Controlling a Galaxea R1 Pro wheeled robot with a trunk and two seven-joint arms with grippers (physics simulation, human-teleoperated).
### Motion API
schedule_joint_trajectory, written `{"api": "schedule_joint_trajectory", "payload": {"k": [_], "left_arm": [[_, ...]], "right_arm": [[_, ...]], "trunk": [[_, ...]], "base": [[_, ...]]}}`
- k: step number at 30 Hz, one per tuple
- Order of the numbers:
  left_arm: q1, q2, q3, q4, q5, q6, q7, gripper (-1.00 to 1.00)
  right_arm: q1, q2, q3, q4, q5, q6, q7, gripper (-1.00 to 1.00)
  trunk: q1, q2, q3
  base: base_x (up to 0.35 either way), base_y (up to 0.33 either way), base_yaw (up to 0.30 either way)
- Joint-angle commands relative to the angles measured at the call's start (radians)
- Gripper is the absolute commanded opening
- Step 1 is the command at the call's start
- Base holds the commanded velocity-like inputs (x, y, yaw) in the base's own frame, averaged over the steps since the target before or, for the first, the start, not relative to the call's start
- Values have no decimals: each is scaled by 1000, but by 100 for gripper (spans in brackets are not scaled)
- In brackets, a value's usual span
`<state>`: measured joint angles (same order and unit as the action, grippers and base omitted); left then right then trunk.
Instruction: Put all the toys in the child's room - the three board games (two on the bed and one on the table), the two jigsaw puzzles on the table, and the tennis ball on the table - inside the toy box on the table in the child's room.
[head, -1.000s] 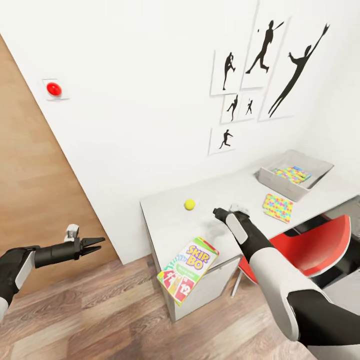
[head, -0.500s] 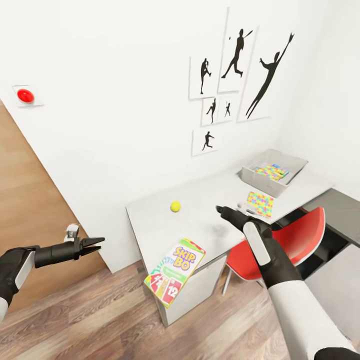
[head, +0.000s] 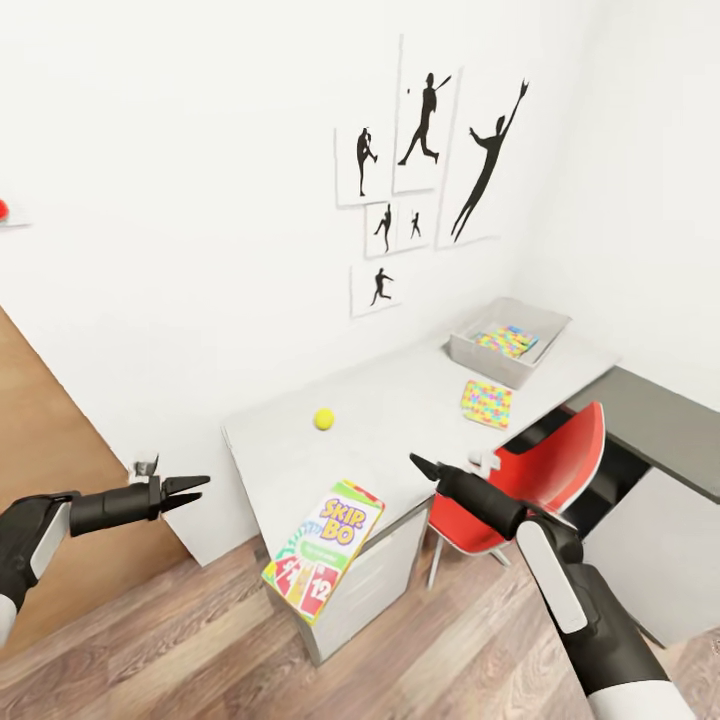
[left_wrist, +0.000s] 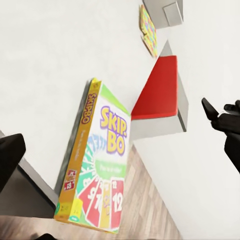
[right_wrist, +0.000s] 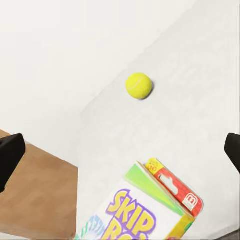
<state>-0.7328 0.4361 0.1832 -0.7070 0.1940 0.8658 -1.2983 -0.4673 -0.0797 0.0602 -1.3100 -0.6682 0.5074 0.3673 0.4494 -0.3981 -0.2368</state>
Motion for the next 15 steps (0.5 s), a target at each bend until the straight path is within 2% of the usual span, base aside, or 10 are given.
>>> {"api": "schedule_joint_trajectory", "payload": {"k": [1, 6, 15], "left_arm": [[0, 0, 0, 0, 3, 8, 1, 100], [0, -3, -1, 0, 2, 6, 41, 100], [0, -9, -1, 2, 3, 1, 114, 100]], "right_arm": [[4, -1, -1, 0, -5, -3, 17, 100], [21, 0, -3, -9, -1, -32, 74, 100], [24, 9, -3, 2, 1, -38, 85, 100]], "trunk": [[1, -2, -1], [1, -2, 2], [1, -2, 3]], "base": [[0, 20, -191], [0, 141, -94], [3, 54, -10]]}}
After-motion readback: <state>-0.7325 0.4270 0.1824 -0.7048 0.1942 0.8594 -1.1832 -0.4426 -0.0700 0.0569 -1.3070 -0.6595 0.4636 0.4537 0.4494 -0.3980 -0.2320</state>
